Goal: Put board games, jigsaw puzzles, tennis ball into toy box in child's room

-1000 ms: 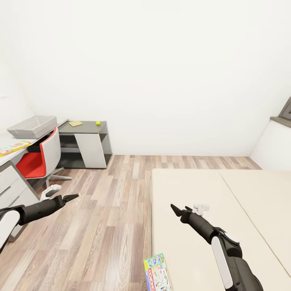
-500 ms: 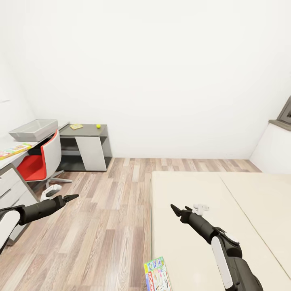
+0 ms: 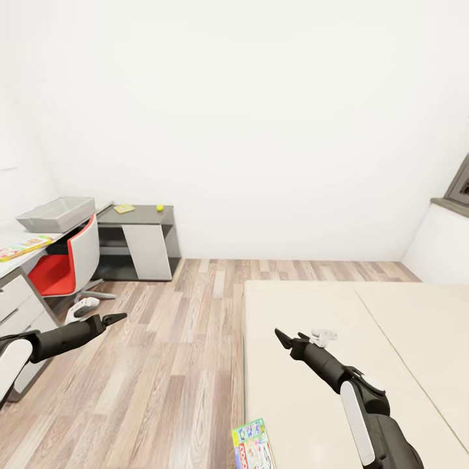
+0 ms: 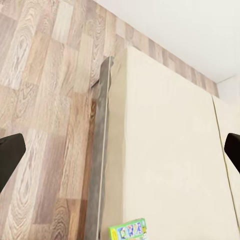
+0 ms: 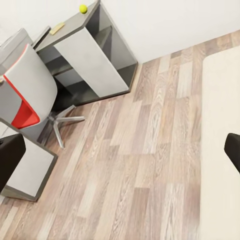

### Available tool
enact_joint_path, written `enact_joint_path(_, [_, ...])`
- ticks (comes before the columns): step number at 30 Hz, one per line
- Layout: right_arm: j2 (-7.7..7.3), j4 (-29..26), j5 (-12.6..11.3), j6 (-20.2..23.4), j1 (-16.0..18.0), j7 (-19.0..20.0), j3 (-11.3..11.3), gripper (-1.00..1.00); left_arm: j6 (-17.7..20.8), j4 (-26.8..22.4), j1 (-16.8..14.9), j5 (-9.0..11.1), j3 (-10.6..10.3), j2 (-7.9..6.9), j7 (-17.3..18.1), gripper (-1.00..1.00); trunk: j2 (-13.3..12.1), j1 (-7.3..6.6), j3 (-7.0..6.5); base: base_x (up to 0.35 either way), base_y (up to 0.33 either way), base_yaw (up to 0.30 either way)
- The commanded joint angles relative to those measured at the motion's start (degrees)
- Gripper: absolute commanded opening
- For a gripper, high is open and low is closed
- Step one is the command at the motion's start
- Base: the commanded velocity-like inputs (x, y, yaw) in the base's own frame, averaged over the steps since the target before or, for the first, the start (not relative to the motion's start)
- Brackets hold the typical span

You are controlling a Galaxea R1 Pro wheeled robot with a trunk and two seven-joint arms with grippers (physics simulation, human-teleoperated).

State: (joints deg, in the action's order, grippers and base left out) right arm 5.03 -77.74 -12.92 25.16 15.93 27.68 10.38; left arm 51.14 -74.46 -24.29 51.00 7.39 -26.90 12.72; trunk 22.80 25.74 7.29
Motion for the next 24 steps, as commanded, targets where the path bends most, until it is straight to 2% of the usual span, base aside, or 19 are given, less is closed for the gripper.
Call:
enact_joint_path(1, [0.06,-0.04,-0.44,0.51,0.06,0.18,0.17,1.0,0.28,0.0,-0.06,-0.29,0.08,0.0,0.38,1.0,0.12,0.04,0.03,0.0,0.0,0.0])
enact_joint_path(24, [0.07,-0.04,-0.44,0.51,0.04,0.18,0.17,1.0,0.32,-0.22,-0.03,-0.28,0.08,-0.04,0.43,1.0,0.12,0.04,-2.11,0.0,0.0,0.0])
